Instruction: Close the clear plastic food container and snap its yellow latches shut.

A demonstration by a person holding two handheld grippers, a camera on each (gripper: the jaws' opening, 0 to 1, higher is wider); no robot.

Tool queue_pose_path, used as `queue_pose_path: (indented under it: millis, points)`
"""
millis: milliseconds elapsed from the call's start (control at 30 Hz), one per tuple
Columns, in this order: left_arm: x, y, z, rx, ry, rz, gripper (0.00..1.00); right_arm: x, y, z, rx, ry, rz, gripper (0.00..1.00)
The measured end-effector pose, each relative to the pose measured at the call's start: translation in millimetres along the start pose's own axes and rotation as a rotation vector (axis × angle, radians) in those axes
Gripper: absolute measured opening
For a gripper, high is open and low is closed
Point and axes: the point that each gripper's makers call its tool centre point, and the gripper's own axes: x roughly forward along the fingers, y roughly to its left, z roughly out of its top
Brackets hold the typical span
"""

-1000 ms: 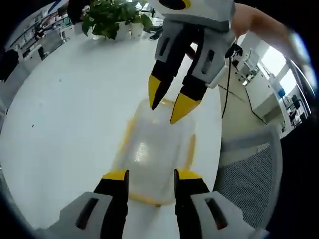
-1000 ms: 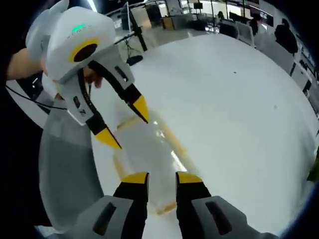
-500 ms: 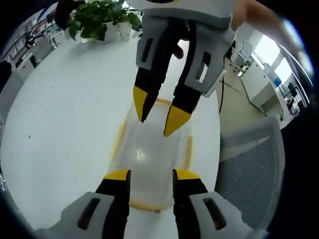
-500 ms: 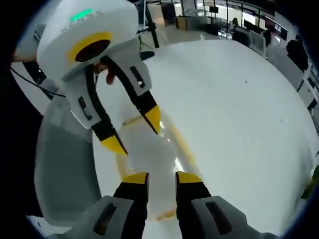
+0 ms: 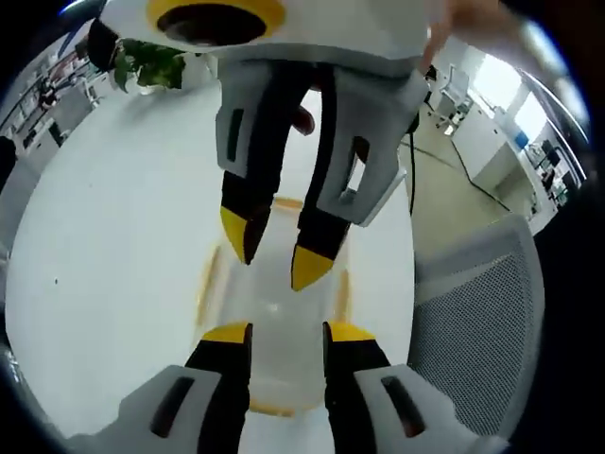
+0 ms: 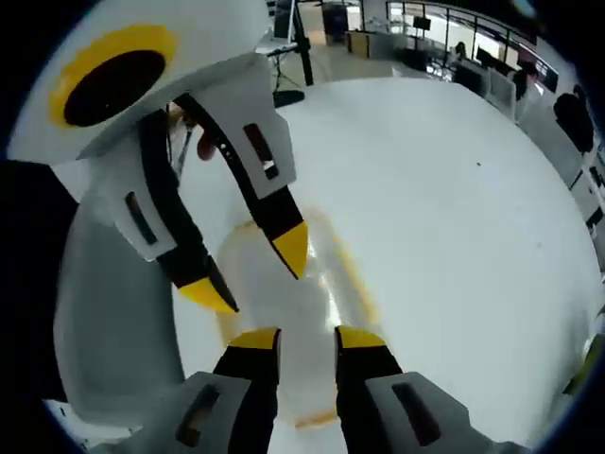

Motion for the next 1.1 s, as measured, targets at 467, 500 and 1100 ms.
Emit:
queue_pose_path:
  millis: [467,500,1100]
  points:
    - [4,-7.6,-3.0,0.062,0.005,0.009,0.34,2,-17,11.1,-0.034,-0.025,-0.060,0.32]
    - [4,-9.1,-2.8,0.076,0.002,0.009,0.36,3,-19,11.1,-0.043,-0.022,-0.067,0.33]
    - [8,-12.8,-6.1,0.152,0.006,0.108,0.42,12,-22,11.5,-0.047,0.075,0.028,0.40]
